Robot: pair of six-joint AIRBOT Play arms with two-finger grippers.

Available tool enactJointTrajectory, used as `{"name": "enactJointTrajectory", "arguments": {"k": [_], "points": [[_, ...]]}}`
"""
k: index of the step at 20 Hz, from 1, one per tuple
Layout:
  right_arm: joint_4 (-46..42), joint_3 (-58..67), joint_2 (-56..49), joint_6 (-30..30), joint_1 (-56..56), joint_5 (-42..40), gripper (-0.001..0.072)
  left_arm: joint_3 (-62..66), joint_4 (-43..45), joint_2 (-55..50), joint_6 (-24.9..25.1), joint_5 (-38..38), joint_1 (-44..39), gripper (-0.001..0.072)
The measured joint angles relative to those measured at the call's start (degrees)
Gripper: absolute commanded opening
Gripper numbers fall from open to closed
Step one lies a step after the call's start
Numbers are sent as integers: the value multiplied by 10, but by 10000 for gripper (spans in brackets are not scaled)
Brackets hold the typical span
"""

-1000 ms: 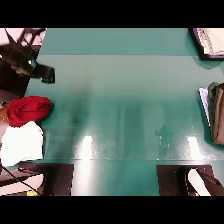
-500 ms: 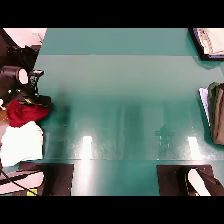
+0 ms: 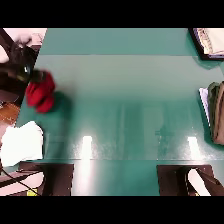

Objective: Fold the shirts.

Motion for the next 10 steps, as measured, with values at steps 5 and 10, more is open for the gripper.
{"name": "enactJointTrajectory", "arguments": {"k": [5,10], "points": [[0,69,0,0,0,-15,20,169,-205,24,132,-3,-141,28],[0,137,0,0,0,-19,20,208,-268,-2,218,-6,-261,29]]}}
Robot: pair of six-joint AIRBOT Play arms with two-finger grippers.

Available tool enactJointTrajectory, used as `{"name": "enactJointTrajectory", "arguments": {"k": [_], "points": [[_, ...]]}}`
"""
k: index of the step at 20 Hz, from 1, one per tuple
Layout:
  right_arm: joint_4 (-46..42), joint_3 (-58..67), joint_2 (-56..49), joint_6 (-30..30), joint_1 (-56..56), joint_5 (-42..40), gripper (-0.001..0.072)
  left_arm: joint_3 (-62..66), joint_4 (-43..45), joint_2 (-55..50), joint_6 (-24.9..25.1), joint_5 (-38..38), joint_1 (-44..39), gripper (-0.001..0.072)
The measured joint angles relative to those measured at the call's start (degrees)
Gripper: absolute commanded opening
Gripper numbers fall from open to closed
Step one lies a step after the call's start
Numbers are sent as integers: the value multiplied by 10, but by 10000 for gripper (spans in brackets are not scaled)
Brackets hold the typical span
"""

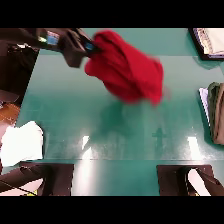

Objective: Fold the shirts.

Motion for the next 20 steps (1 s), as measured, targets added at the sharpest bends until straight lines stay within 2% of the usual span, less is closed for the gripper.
{"name": "enactJointTrajectory", "arguments": {"k": [2,3,4,5,6,9,13,16,20], "points": [[0,18,0,0,0,7,20,-5,-4,-29,16,3,-14,30],[0,24,0,0,0,11,20,-10,-3,-46,17,9,-15,102],[0,28,0,0,0,17,20,-17,-3,-64,17,15,-13,387],[0,31,0,0,0,22,20,-25,-4,-80,9,20,-8,636],[0,32,0,0,0,26,20,-34,-4,-94,-6,24,0,607],[-1,35,0,0,0,37,20,-57,-1,-117,-49,13,40,606],[-1,37,0,0,0,42,20,-105,-1,-123,-93,-40,99,606],[-2,37,0,0,0,44,20,-187,-12,-123,-106,-62,108,607],[-2,37,0,0,0,46,20,-318,-26,-124,-100,-38,75,607]]}}
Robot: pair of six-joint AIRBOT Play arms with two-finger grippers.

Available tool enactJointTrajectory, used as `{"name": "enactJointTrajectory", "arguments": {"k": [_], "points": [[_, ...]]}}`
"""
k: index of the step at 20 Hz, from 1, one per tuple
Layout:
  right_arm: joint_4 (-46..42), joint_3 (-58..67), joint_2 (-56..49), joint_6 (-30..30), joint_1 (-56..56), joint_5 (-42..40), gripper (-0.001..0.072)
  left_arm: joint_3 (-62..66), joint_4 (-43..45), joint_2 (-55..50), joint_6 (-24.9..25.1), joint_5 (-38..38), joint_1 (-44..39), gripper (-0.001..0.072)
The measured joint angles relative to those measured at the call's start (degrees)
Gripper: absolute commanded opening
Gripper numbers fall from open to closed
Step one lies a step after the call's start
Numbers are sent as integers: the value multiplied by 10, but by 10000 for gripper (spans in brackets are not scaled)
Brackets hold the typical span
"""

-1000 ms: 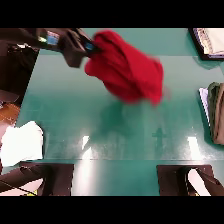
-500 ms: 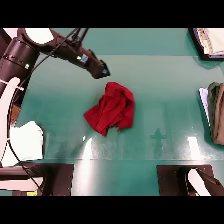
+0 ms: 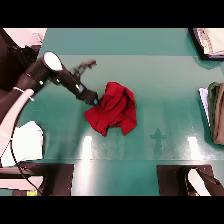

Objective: Fold the shirts.

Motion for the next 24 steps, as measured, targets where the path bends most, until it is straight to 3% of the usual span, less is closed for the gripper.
{"name": "enactJointTrajectory", "arguments": {"k": [9,13,14,15,16,20,24], "points": [[0,-1,0,0,0,27,20,-104,-26,0,13,127,-37,606],[1,-21,0,0,0,36,20,-109,-89,0,42,167,-38,603],[2,-31,0,0,0,38,20,-110,-102,0,46,179,-39,397],[5,-39,0,0,0,38,20,-110,-113,0,47,190,-39,100],[9,-47,0,1,0,39,20,-110,-118,0,48,198,-39,29],[14,-64,0,2,0,40,20,-108,-128,1,48,210,-36,27],[22,-69,0,2,0,54,20,-62,-119,30,43,171,-13,28]]}}
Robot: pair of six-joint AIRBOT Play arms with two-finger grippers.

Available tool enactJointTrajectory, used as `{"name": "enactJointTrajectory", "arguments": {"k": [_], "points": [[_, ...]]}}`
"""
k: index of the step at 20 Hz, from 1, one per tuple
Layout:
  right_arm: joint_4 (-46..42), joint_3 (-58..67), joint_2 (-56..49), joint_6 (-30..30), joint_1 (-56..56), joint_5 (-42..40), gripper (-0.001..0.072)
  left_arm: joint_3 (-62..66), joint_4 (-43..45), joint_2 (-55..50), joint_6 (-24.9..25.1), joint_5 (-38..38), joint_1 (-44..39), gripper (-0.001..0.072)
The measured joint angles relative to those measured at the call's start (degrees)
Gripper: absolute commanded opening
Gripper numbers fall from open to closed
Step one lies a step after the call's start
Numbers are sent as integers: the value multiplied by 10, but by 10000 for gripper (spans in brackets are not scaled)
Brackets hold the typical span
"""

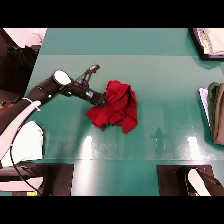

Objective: Fold the shirts.

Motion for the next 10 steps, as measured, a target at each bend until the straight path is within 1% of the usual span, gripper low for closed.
{"name": "enactJointTrajectory", "arguments": {"k": [3,4,5,6,8,10], "points": [[26,-17,1,1,24,22,26,57,16,41,-2,-38,15,28],[32,-34,1,1,42,25,157,75,19,54,-2,-48,16,28],[37,-58,1,1,66,24,427,89,22,65,-2,-57,18,28],[42,-92,1,1,97,19,531,100,24,75,-2,-64,19,28],[48,-173,-6,6,167,-25,530,114,33,87,-2,-74,21,28],[51,-250,-28,13,240,-91,530,121,39,93,-3,-88,22,28]]}}
